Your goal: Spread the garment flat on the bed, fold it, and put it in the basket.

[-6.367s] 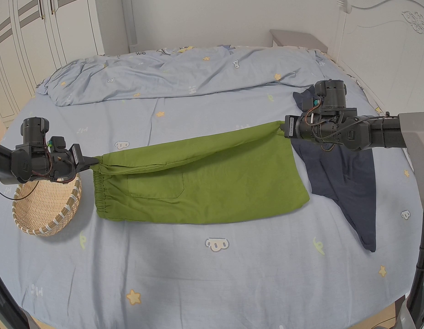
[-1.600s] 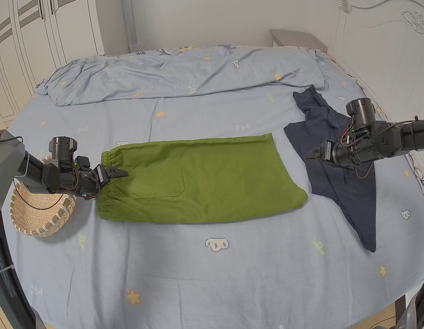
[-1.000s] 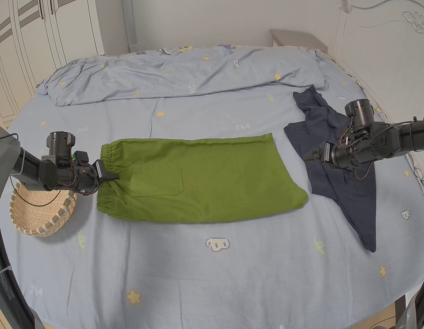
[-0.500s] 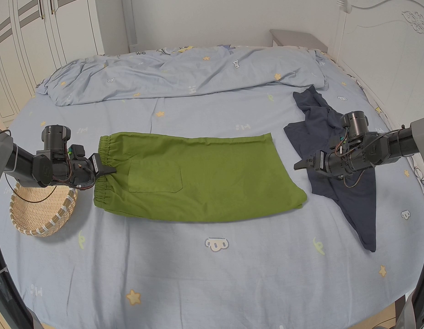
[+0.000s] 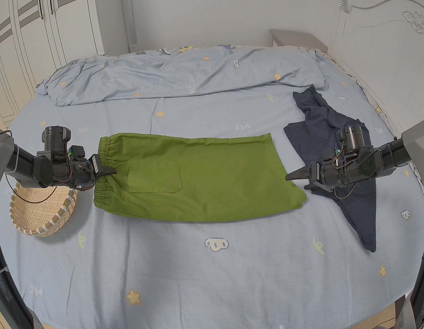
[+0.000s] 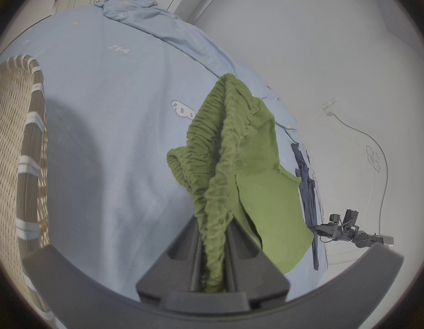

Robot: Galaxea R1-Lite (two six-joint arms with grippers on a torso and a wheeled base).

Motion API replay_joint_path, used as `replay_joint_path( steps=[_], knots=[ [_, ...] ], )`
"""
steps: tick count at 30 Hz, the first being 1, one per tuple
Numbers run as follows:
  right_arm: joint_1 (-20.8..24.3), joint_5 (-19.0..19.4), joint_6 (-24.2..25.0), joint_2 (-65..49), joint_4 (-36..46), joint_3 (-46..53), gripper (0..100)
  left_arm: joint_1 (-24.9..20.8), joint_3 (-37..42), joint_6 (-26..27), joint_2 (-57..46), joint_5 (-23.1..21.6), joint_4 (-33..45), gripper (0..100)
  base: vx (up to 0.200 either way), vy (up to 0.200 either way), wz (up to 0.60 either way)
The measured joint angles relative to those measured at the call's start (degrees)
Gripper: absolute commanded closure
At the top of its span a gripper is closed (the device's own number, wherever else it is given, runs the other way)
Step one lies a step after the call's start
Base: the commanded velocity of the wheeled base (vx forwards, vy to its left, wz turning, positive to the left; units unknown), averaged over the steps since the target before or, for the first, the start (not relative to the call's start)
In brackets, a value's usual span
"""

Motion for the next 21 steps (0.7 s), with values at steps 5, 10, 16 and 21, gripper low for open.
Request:
replay_joint_path(
  steps=[5,10,16,21],
  knots=[
    [0.5,0.82,-0.09,0.0,-6.63,4.08,0,0.0,0.0,-0.02,0.06,0.0,-0.09,100,0.0,0.0,0.0],
    [1.52,2.02,0.0,-0.01,-13.07,8.13,0,0.0,0.0,-0.02,0.11,0.0,-0.16,100,0.0,0.0,0.0],
    [2.62,2.43,0.1,-0.09,-13.85,10.14,0,0.05,-0.16,-0.04,0.23,0.0,-0.18,100,0.0,0.0,0.0],
    [3.15,2.43,0.16,-0.17,-13.78,10.58,0,0.11,-0.22,-0.02,0.28,0.01,-0.2,100,0.0,0.0,0.0]
  ],
)
